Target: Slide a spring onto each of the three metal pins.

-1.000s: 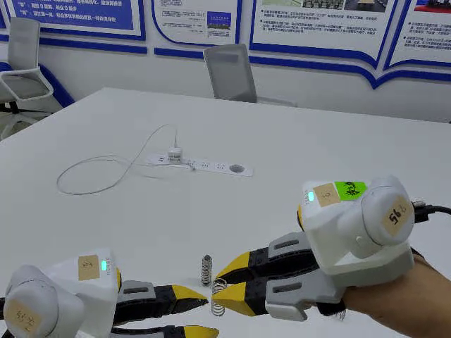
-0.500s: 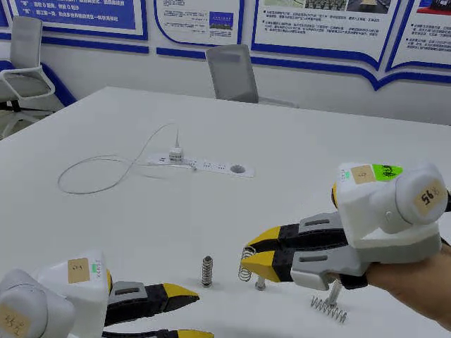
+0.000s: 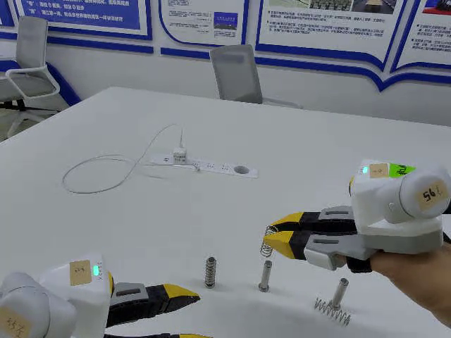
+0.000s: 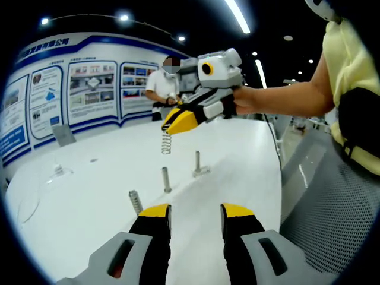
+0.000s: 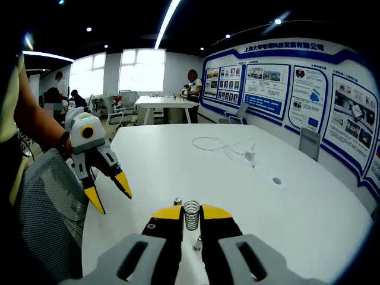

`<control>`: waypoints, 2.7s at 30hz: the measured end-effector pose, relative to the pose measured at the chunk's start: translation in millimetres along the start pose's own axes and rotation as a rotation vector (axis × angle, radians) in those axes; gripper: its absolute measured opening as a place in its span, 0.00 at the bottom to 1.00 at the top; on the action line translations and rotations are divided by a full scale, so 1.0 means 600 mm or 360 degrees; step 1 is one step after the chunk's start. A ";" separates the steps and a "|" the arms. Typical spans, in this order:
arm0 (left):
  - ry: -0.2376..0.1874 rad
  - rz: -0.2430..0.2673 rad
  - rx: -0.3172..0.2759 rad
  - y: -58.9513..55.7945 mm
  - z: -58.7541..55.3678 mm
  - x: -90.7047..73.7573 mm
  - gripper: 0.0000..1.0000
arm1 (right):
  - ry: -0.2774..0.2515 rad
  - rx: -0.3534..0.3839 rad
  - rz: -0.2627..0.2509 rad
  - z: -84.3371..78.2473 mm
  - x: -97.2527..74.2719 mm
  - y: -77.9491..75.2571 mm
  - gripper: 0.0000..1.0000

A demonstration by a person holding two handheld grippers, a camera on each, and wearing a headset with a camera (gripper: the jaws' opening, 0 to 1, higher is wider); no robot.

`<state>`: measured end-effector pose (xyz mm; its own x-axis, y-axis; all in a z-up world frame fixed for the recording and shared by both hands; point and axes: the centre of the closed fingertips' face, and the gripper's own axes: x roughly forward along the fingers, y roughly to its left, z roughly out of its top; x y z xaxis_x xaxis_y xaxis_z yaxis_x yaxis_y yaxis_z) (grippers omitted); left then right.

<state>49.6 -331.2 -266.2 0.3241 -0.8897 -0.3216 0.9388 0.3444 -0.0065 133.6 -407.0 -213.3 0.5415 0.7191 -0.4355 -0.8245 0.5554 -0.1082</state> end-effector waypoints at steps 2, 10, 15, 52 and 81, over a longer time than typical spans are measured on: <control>0.0002 0.0001 -0.0002 0.000 -0.001 0.000 0.34 | 0.0010 0.0007 -0.0022 -0.007 0.002 -0.007 0.12; -0.0001 0.0007 -0.0009 0.002 -0.001 0.002 0.35 | 0.0049 0.0064 -0.0058 -0.038 0.015 -0.025 0.12; -0.0005 0.0011 -0.0011 0.002 0.000 0.002 0.36 | 0.0050 0.0092 -0.0068 -0.046 0.019 -0.030 0.12; -0.0074 0.0118 -0.0106 0.025 0.000 -0.005 0.73 | 0.0087 0.0151 -0.0049 -0.073 0.036 -0.027 0.12; -0.0059 0.0135 -0.0120 0.026 -0.004 -0.004 0.74 | 0.0169 0.0207 -0.0017 -0.122 0.060 -0.018 0.12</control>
<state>63.4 -323.0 -267.6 0.4074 -0.8664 -0.2889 0.8969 0.4391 -0.0521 149.9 -417.9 -293.0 0.5238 0.6686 -0.5277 -0.7871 0.6169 0.0003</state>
